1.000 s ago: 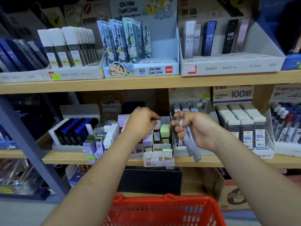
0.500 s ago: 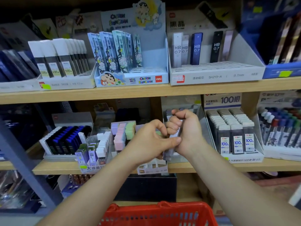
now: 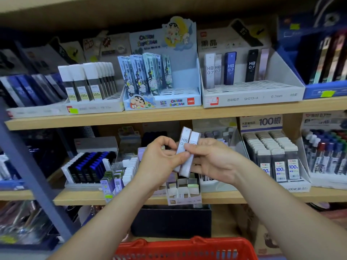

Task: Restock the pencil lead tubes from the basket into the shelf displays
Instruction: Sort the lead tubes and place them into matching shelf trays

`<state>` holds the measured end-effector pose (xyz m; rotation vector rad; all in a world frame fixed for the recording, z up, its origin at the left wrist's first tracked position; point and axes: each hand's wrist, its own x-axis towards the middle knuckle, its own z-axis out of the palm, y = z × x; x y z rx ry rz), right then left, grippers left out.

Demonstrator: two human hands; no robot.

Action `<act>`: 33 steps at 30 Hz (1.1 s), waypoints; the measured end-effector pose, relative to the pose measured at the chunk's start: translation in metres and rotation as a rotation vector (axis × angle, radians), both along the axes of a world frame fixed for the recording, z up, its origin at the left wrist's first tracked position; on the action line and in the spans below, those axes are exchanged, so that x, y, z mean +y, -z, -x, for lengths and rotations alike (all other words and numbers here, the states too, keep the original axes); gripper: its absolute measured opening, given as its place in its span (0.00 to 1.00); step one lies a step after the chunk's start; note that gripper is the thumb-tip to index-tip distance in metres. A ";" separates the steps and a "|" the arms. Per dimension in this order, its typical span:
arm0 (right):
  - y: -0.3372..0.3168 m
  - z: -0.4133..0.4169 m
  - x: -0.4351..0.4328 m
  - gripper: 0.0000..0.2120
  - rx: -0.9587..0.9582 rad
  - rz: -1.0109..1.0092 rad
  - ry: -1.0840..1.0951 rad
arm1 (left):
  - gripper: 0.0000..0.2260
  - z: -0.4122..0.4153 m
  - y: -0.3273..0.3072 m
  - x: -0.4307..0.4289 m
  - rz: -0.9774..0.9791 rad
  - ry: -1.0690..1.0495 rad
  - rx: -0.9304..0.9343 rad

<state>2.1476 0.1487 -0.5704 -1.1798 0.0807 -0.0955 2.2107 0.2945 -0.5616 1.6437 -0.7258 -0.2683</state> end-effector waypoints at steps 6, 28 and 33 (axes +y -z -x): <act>-0.005 0.005 0.005 0.07 0.045 0.271 -0.011 | 0.10 -0.001 -0.008 0.012 -0.356 -0.064 -0.381; -0.097 0.063 -0.012 0.10 -0.128 0.717 0.023 | 0.05 0.017 -0.102 0.000 0.384 -0.021 -0.102; -0.112 0.080 -0.034 0.09 -0.244 0.533 0.292 | 0.09 0.022 -0.143 -0.026 0.347 0.045 -0.202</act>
